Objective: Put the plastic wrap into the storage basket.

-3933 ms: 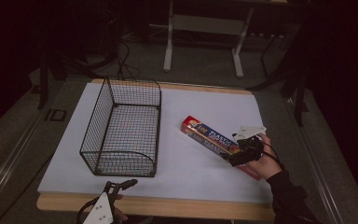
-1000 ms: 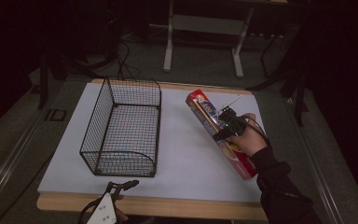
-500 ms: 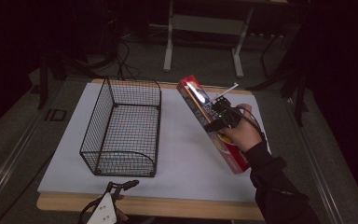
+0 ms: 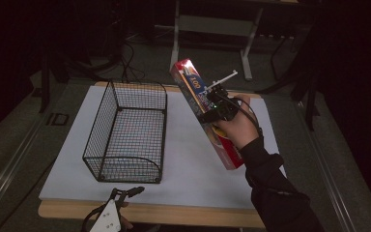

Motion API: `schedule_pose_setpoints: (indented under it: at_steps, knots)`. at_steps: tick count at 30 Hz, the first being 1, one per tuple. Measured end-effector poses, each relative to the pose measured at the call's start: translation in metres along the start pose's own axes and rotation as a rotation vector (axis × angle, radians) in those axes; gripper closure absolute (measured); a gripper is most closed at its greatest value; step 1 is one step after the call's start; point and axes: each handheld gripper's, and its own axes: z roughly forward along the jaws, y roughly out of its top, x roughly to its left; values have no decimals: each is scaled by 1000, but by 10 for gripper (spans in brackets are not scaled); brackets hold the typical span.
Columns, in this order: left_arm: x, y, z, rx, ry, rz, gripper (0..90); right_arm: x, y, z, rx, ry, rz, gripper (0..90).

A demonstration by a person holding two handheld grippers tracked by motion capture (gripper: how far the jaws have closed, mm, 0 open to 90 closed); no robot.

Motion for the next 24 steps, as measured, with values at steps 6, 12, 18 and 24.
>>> schedule_pose_setpoints:
  at_steps: [6, 12, 18, 24]
  knots:
    - [0, 0, 0, 1, -2, -1, 22, 18, 14, -4, -20, -9, -35, 400]
    - [0, 0, -1, 0, -1, -1, 22, 30, 32, -7, -59, -11, -35, 400]
    - [1, 0, -2, -3, 0, -2, 22, 43, 48, -8, -92, -9, -26, 401]
    - [1, 0, -3, -3, 1, 0, 22, 62, 60, -5, -117, -3, -40, 400]
